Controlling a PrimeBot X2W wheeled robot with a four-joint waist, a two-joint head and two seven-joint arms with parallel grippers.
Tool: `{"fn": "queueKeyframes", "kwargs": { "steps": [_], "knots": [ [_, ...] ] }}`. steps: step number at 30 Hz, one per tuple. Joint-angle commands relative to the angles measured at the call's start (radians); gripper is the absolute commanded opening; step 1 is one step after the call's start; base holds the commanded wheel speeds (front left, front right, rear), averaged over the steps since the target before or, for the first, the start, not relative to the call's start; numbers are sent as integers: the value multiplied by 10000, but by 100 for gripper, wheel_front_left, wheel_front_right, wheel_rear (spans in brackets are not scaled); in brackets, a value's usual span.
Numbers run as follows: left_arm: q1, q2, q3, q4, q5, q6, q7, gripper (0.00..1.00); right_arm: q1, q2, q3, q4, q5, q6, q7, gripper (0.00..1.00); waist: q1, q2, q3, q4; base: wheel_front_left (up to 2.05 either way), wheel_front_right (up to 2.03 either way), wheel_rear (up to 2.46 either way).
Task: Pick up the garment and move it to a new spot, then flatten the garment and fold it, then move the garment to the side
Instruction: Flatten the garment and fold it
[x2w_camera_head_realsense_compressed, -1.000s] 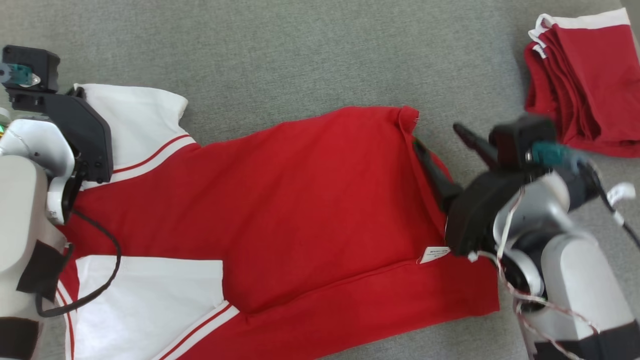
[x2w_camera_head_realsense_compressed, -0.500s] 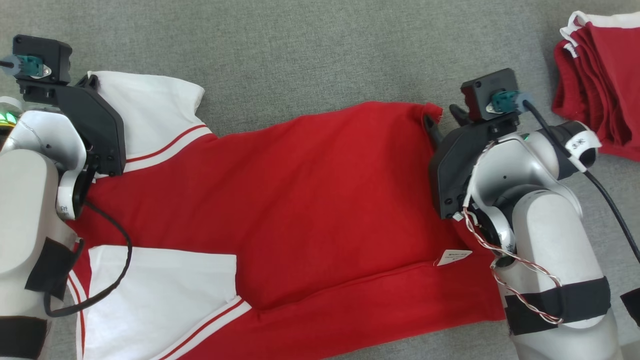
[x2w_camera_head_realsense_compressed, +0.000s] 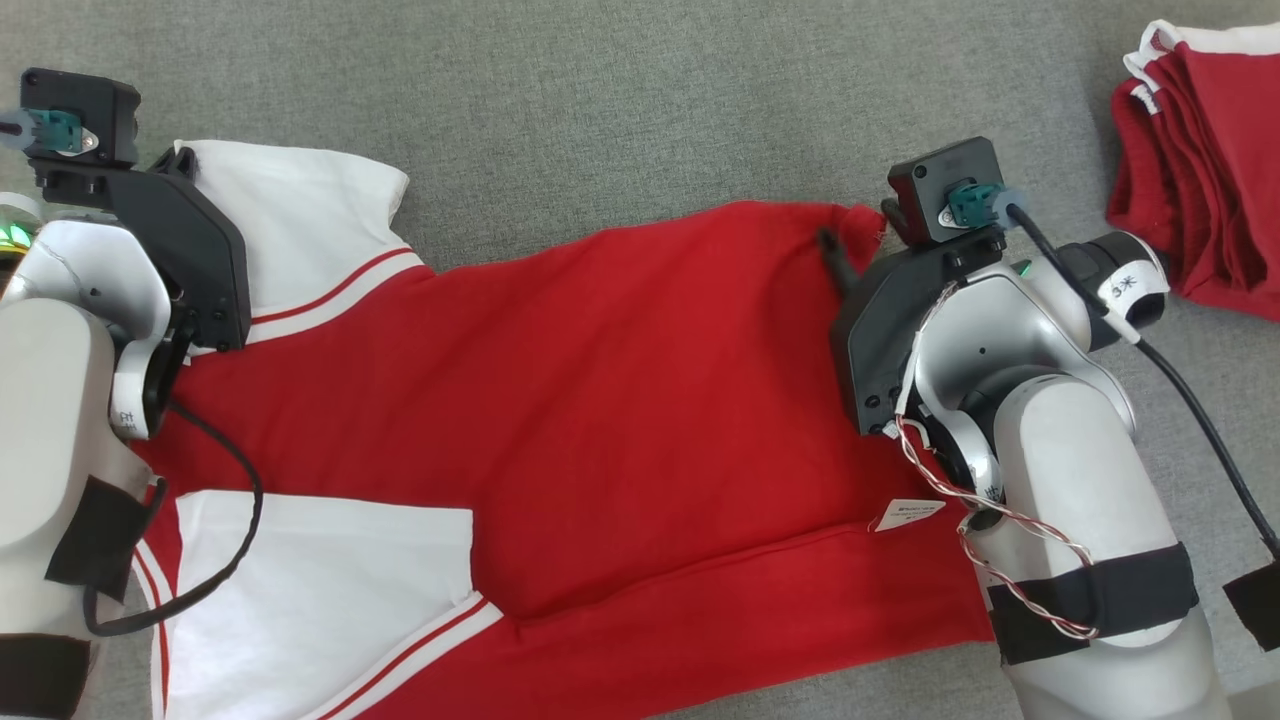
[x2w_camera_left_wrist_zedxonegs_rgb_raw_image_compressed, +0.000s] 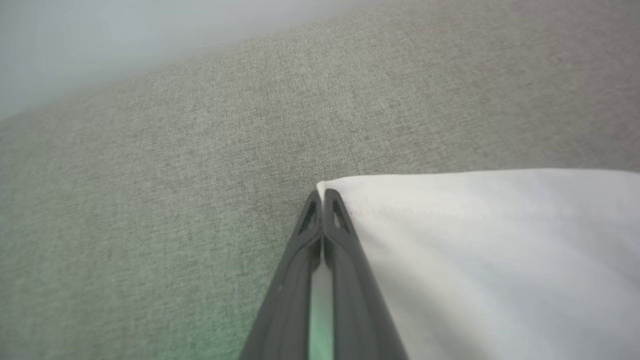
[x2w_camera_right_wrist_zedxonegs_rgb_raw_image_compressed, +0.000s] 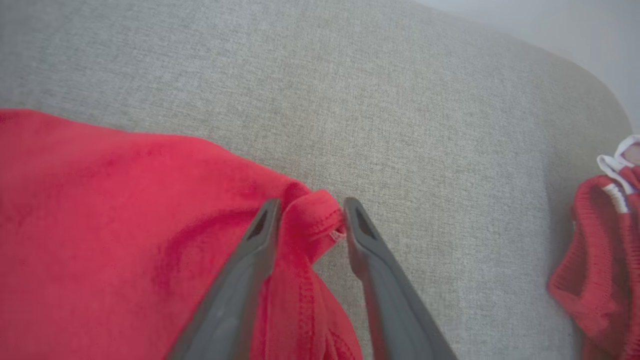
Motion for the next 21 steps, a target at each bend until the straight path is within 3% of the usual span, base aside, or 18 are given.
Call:
{"fn": "queueKeyframes", "kwargs": {
  "steps": [1, 2, 5, 6, 8, 13, 16, 21],
  "knots": [
    [170, 36, -55, 124, -11, 49, 99, 0, -50, 25, -10, 85, -222, 3, 12, 46, -1, -1, 13, 7, 0, 0, 0],
    [162, 32, -64, 127, -27, 55, 100, 0, -94, 26, -48, 141, -338, 3, -43, 44, -1, -1, 21, 12, 0, 0, 0],
    [149, 36, -89, 154, -58, 70, 51, 0, -123, 29, -164, 301, -521, 3, -136, 22, -1, -1, 35, 38, 0, 0, 0],
    [150, 42, -97, 169, -60, 74, 30, 0, -113, 30, -237, 302, -559, 3, -184, 8, -1, -1, 32, 42, 0, 0, 0],
    [152, 63, -112, 194, -60, 77, 13, 0, -16, 28, -398, 252, -492, 3, -200, 0, -1, -1, 20, 50, 0, 0, 0],
    [172, 170, -84, 229, -130, 48, -102, 0, 160, 22, -1161, -36, 105, 3, -623, 0, -1, -1, -62, 55, 0, 0, 0],
    [170, 214, -86, 207, -166, 41, -195, 0, 404, 21, -1972, -346, 1518, 3, -1240, 0, -1, -1, -193, 60, 0, 0, 0],
    [291, 291, -88, 195, -225, 29, -279, 0, 1118, 22, -2316, -738, 2641, 3, -1386, 0, -1, -1, -351, 42, 0, 0, 0]
  ]
}}
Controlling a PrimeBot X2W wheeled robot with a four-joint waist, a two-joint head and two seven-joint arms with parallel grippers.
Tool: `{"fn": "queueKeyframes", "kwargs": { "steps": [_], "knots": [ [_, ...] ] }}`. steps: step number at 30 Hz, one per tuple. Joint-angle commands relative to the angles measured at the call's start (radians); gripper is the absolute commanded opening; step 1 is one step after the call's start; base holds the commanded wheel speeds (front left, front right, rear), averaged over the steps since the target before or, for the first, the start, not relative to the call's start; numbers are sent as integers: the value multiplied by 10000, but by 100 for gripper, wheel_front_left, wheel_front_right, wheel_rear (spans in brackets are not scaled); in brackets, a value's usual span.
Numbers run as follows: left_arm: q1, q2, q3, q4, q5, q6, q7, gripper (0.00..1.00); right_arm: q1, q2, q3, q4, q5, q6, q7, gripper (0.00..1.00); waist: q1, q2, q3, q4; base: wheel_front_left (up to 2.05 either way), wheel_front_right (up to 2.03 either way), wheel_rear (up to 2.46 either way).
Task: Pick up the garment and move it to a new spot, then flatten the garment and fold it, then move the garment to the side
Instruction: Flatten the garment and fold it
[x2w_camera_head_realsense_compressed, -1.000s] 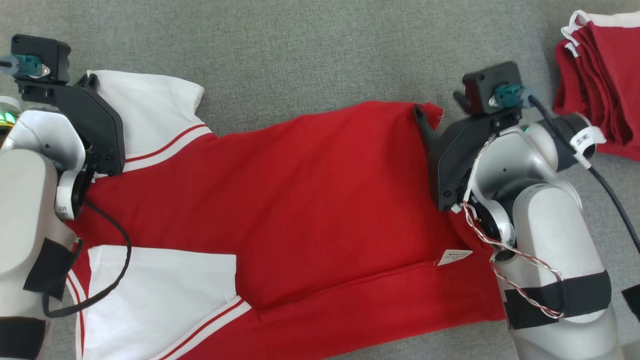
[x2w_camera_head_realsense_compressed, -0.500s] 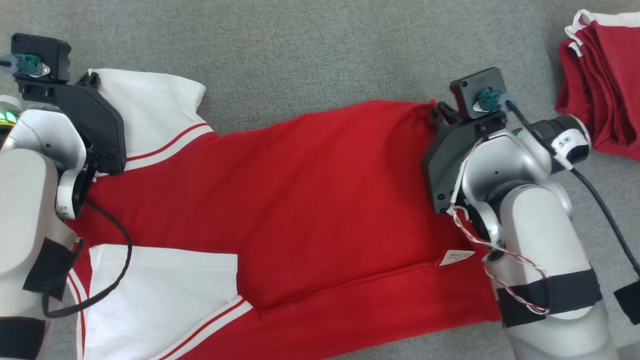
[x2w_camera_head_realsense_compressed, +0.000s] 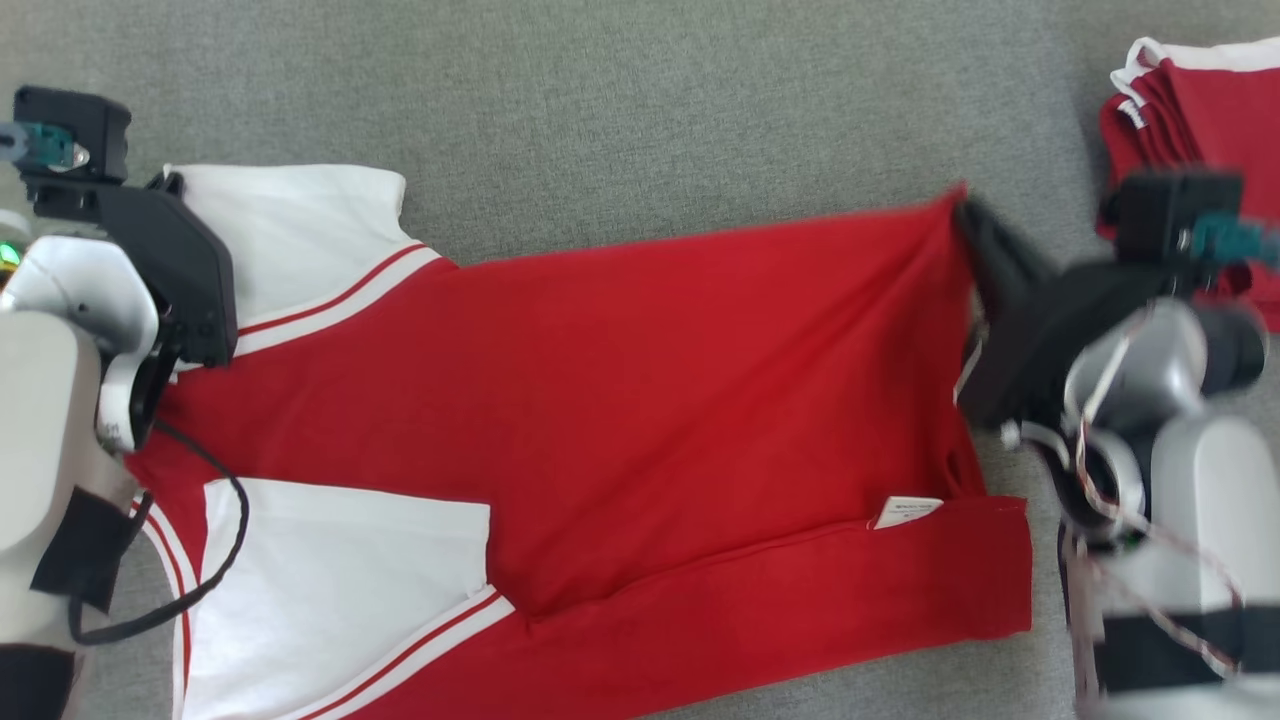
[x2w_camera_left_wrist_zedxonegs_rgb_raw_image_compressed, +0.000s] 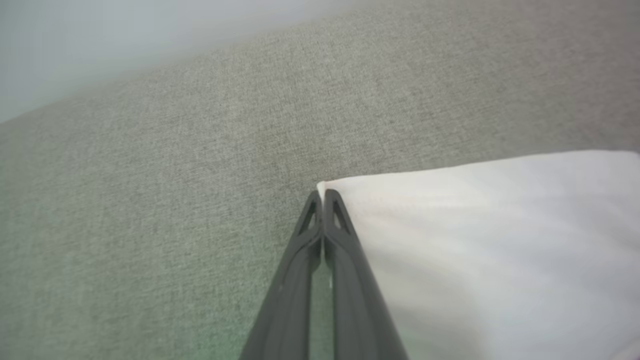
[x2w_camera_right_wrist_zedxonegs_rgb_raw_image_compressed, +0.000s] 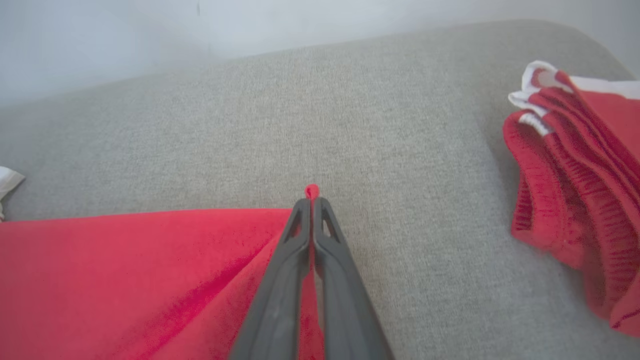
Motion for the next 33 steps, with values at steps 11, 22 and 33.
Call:
{"fn": "queueKeyframes", "kwargs": {
  "steps": [11, 22, 33],
  "knots": [
    [331, 300, 29, -175, -184, 81, 40, 0, 1339, 20, -216, -968, -652, 3, 1538, 100, 0, -1, -183, -117, 0, 0, 0],
    [225, 339, -74, -379, -299, 124, 168, 0, -161, 15, 136, -733, -1163, 3, 2419, 100, 0, -1, -56, -54, 0, 0, 0],
    [225, 276, -224, -429, -360, 174, 188, 0, -727, -337, 1222, 206, -1784, 3, 4150, 100, 0, -1, 101, 96, 0, 0, 0]
  ]
}}
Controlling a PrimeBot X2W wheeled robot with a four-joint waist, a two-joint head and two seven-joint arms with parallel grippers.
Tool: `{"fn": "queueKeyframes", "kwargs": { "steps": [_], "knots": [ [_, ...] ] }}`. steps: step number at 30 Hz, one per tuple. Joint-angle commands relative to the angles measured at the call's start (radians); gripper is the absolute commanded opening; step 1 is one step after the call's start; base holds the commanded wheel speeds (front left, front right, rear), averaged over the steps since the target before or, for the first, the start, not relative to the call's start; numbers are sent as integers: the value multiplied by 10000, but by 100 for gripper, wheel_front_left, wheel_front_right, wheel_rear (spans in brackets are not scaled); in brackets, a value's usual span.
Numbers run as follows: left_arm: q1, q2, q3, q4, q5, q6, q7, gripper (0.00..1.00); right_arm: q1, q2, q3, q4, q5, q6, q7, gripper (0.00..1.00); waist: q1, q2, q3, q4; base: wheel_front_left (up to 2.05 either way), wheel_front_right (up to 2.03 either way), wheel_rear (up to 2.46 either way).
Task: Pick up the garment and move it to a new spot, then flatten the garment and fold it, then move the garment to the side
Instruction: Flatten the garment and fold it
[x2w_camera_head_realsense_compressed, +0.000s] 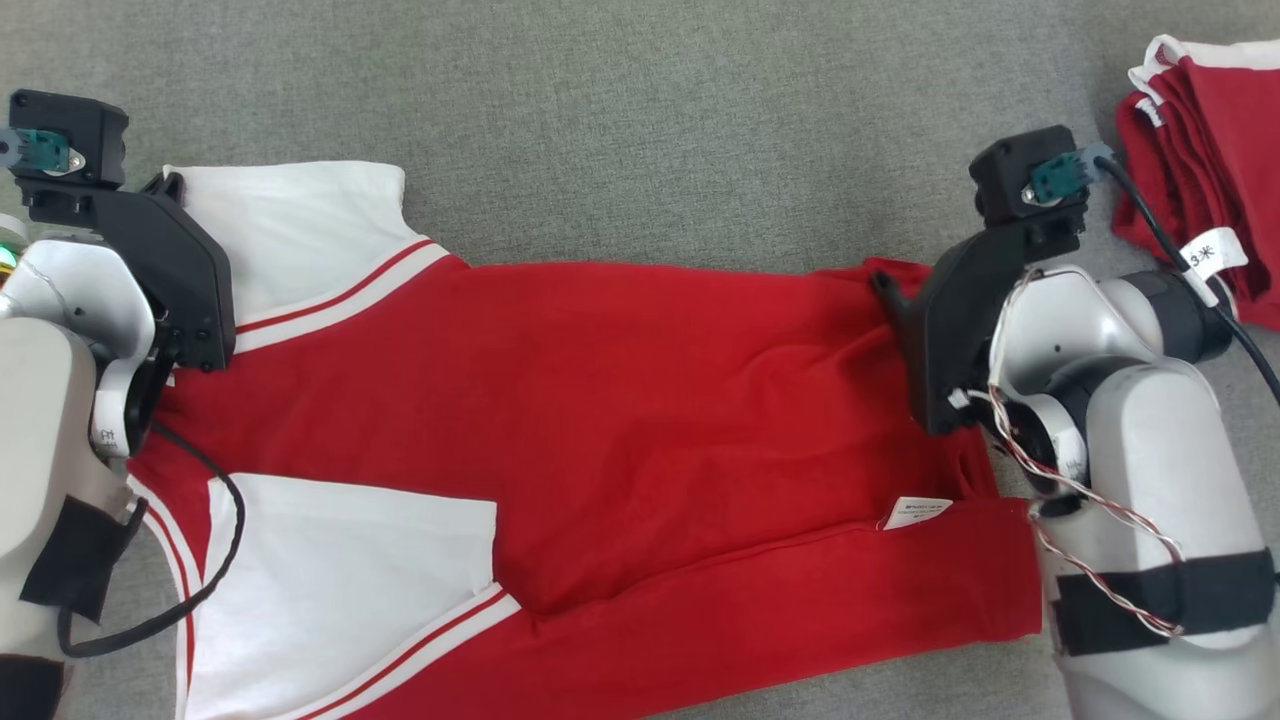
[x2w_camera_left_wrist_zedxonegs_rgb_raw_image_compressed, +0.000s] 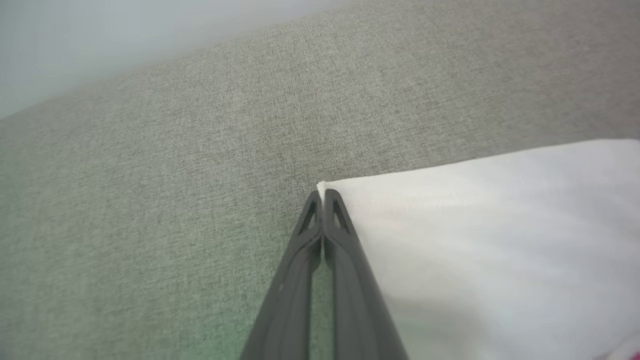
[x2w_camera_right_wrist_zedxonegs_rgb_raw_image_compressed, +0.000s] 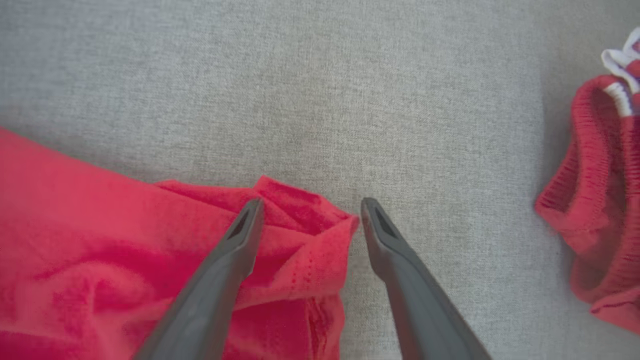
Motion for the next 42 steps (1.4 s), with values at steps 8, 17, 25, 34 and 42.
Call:
{"fn": "queueKeyframes", "kwargs": {
  "steps": [8, 17, 25, 34, 42],
  "knots": [
    [45, 112, -35, -23, -155, 92, 20, 0, 538, -532, -228, -285, -299, 3, 225, 100, -1, -1, 44, -70, 0, 0, 0],
    [-53, 141, -114, -23, -194, 80, 44, 0, 258, -395, -39, -310, -37, 3, -294, 100, -1, -1, 89, -64, 0, 0, 0],
    [-15, 78, -188, 29, -240, 127, -35, 0, 8, -597, 242, 162, 120, 3, -114, 36, -1, -1, 106, 74, 0, 0, 0],
    [-56, 176, -88, -131, -361, 99, -454, 0, 143, -455, -18, 177, 496, 3, -314, 0, -1, -1, 30, 109, 0, 0, 0],
    [237, 430, 382, -419, -659, 249, -1283, 0, 301, 2, -1156, 242, 895, 3, -1109, 0, -1, -1, -252, 199, 0, 0, 0]
  ]
}}
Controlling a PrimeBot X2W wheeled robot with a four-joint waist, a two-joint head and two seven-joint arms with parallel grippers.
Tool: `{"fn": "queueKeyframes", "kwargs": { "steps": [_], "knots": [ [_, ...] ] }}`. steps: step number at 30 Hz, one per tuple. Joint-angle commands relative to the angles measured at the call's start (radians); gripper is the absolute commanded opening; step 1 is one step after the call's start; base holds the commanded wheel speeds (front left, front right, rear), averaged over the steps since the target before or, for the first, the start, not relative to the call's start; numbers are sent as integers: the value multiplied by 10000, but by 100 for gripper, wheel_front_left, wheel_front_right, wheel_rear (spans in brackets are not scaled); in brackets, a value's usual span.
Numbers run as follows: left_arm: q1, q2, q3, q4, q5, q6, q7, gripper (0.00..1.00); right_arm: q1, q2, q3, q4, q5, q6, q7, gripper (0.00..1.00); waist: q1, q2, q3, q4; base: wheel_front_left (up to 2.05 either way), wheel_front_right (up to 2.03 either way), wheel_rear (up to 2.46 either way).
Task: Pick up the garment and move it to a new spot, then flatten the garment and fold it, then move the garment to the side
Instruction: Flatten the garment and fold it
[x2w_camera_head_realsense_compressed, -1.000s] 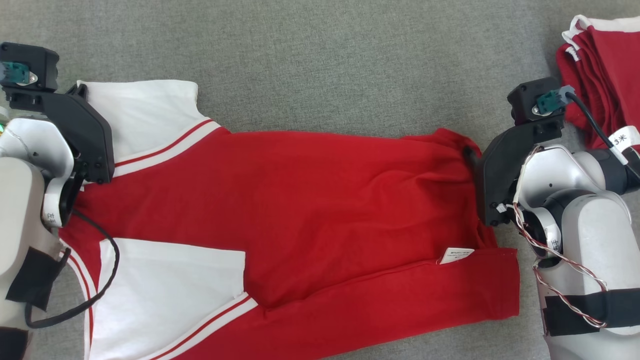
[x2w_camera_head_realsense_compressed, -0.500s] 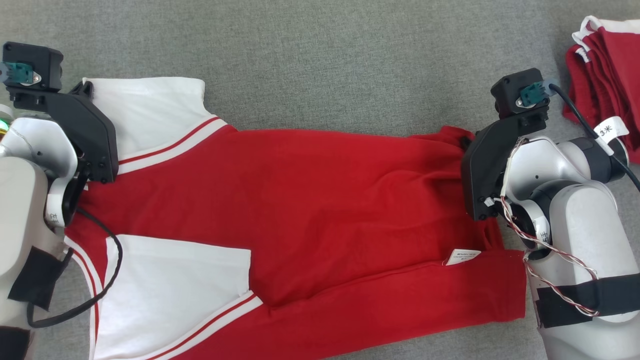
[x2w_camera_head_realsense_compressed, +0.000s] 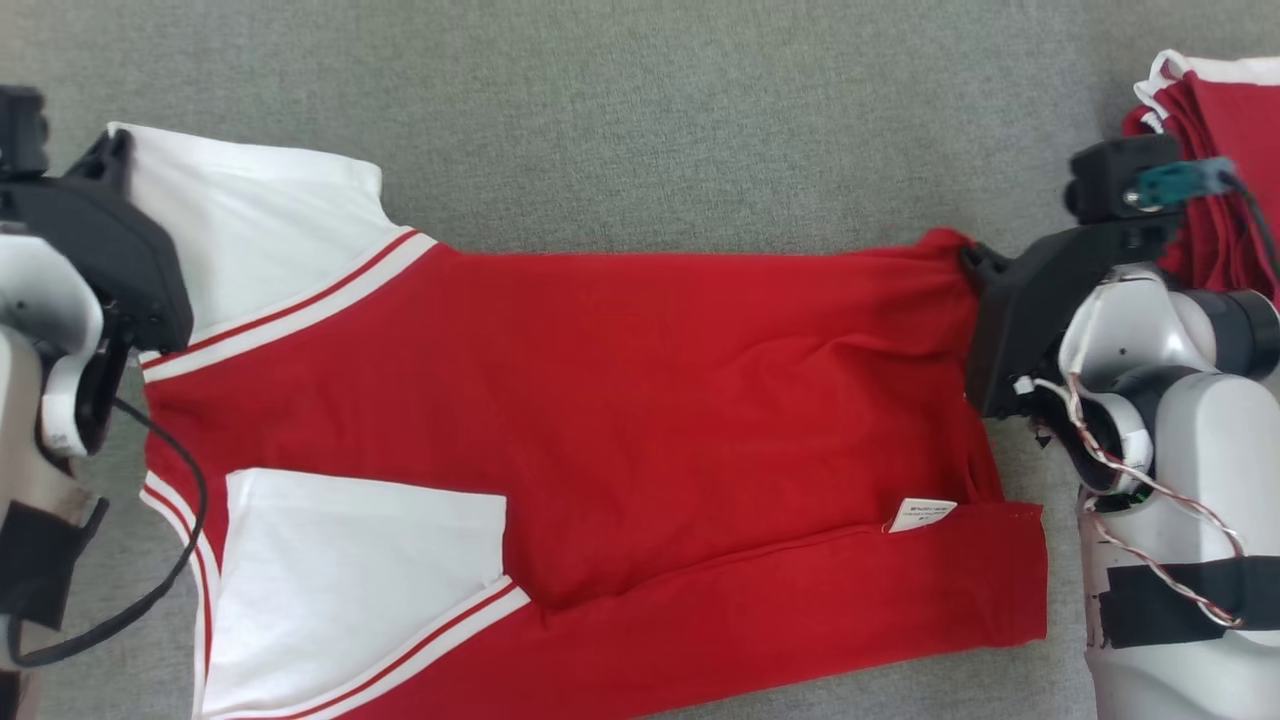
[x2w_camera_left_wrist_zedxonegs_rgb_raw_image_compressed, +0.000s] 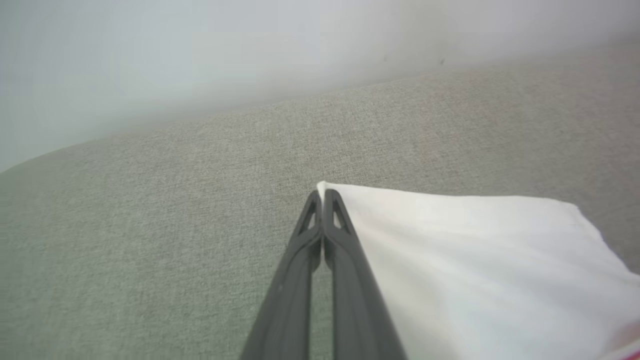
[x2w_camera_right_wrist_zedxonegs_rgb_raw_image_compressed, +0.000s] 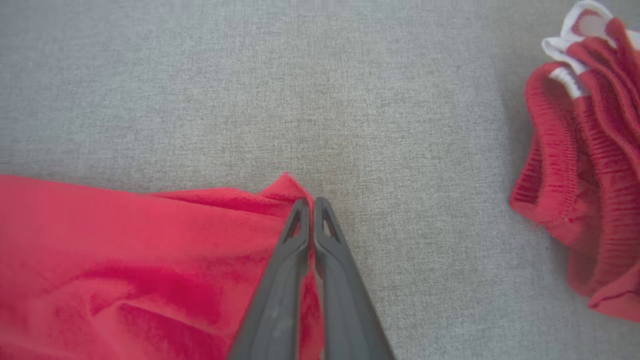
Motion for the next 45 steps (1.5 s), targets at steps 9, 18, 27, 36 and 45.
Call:
{"fn": "queueKeyframes", "kwargs": {
  "steps": [9, 18, 27, 36, 45],
  "knots": [
    [856, -238, 708, -261, -910, -24, -1173, 0, -271, 321, -1080, 989, 1204, 3, -1411, 0, -1, 0, -570, 370, 0, 0, 0],
    [2059, -497, 1095, -784, -1594, -175, -2041, 0, 38, 329, -1310, 1885, 1522, 3, -2091, 0, -1, 0, -1454, 975, 0, 0, 0],
    [3894, -934, 1097, -1772, -2210, -593, -2776, 0, 1338, 327, -1324, 1444, 1679, 5, -1992, 0, -1, 0, -2488, 1464, 0, 0, 0],
    [6781, -1578, 1464, -3257, -2992, -316, -3569, 0, 2750, 322, -1721, 879, 1360, 3, -1681, 0, -1, 0, -3074, 1658, 0, 0, 0],
    [8597, -2310, 1365, -4071, -3640, -355, -3962, 0, 3455, 324, -2411, 899, 1145, 3, -1517, 0, -1, 0, -3246, 2000, 0, 0, 0]
  ]
}}
